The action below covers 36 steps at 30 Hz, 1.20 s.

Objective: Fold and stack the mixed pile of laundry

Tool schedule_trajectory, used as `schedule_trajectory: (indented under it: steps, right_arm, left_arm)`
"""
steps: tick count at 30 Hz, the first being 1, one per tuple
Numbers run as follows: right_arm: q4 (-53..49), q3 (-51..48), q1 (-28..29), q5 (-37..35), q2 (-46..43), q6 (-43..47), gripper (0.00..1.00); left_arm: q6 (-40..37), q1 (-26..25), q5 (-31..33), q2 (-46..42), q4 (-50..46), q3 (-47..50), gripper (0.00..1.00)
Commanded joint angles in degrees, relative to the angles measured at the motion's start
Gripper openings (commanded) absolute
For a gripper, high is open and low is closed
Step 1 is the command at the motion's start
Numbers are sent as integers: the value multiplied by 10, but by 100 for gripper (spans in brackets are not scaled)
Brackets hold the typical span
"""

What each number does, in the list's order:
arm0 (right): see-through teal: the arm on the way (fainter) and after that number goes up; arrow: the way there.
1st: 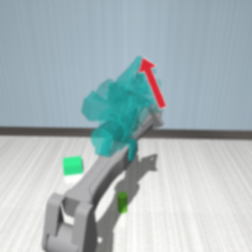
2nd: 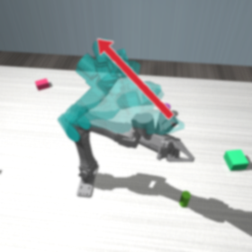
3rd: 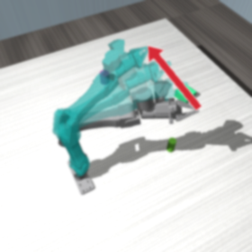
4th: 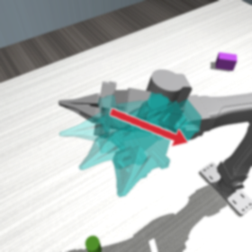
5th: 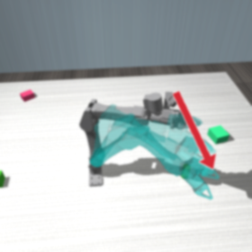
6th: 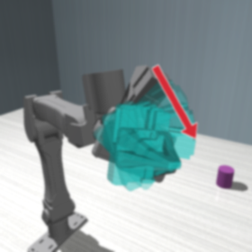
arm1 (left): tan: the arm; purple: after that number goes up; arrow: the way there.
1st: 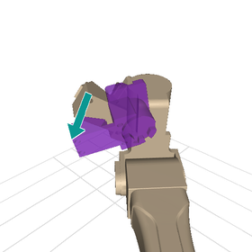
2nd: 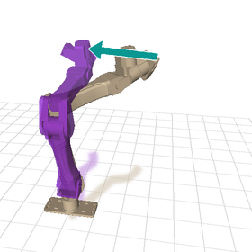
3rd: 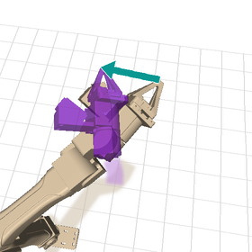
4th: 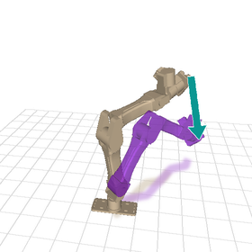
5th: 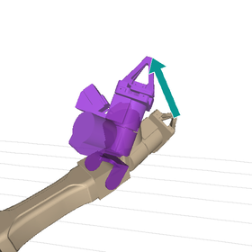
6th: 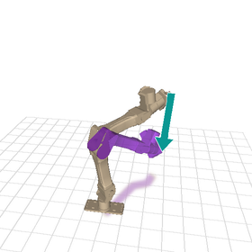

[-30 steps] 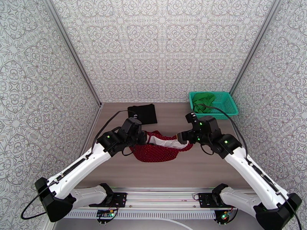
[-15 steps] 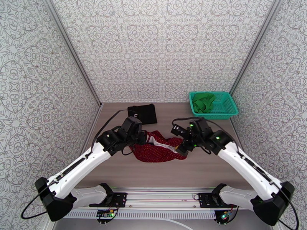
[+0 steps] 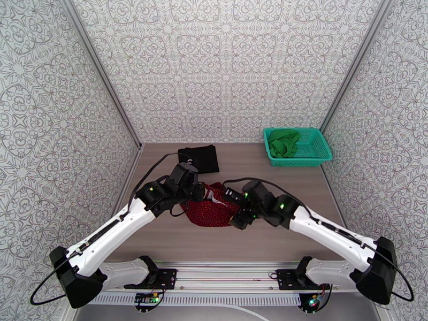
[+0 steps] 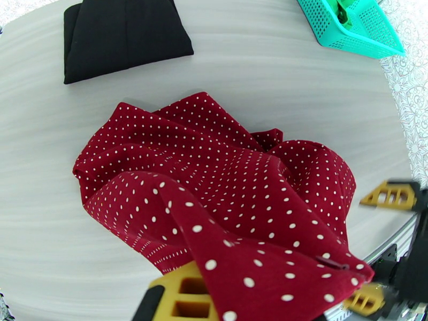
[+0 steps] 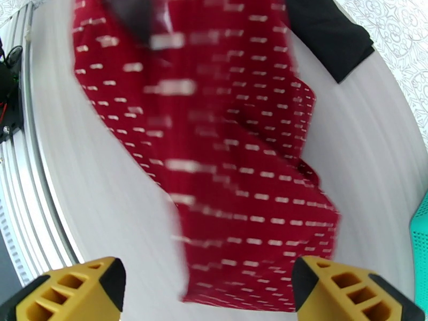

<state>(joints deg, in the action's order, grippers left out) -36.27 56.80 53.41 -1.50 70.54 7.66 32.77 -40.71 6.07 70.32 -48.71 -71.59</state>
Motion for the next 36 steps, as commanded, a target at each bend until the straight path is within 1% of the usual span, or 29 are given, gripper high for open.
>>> schedule_trajectory:
  steps: [1,5,7,13,16,19,20,22,23,24,25,26,27,29,31,34,36]
  right_arm:
    - [60,-32,37,-129,8,-107,86]
    - [48,-39,41,-262,24,-183,82]
    - [45,-42,40,-294,17,-193,81]
    - [46,-46,38,-312,-1,-193,79]
    - [47,-44,36,-311,13,-195,75]
    - [52,-38,35,-311,35,-201,70]
    - [54,-35,35,-314,42,-204,67]
    - [53,-26,34,-319,53,-208,54]
    - [52,-21,34,-326,57,-210,38]
    - [50,-15,33,-335,58,-212,26]
    - [49,-10,32,-338,58,-207,20]
    - [48,-1,30,-340,55,-199,8]
    - [44,9,27,-342,50,-189,0]
    - [34,34,16,-332,37,-165,0]
    - [19,63,-7,-307,18,-139,0]
    - [-23,124,-58,-242,-5,-118,0]
    - [-62,171,-90,-196,-13,-117,0]
  left_arm:
    - [2,4,2,-1,-7,-23,0]
    - [2,1,1,-4,-9,-22,0]
    - [2,0,2,-6,-8,-20,0]
    - [4,0,2,-13,-2,-5,0]
    - [6,0,0,-15,3,-1,0]
    - [5,0,-2,-14,4,-2,0]
    - [5,0,-2,-15,4,-3,0]
    - [5,0,-4,-15,3,-4,0]
    - [5,0,-5,-15,3,-5,0]
    - [3,0,-6,-15,1,-6,0]
    - [2,0,-6,-15,-1,-7,0]
    - [1,0,-7,-16,-4,-7,0]
    - [-1,1,-6,-17,-7,-7,0]
    - [-5,2,-6,-18,-16,-6,0]
    - [-10,5,-6,-15,-25,-1,1]
    - [-22,16,-5,-7,-30,10,7]
    - [-33,27,-9,4,-23,17,14]
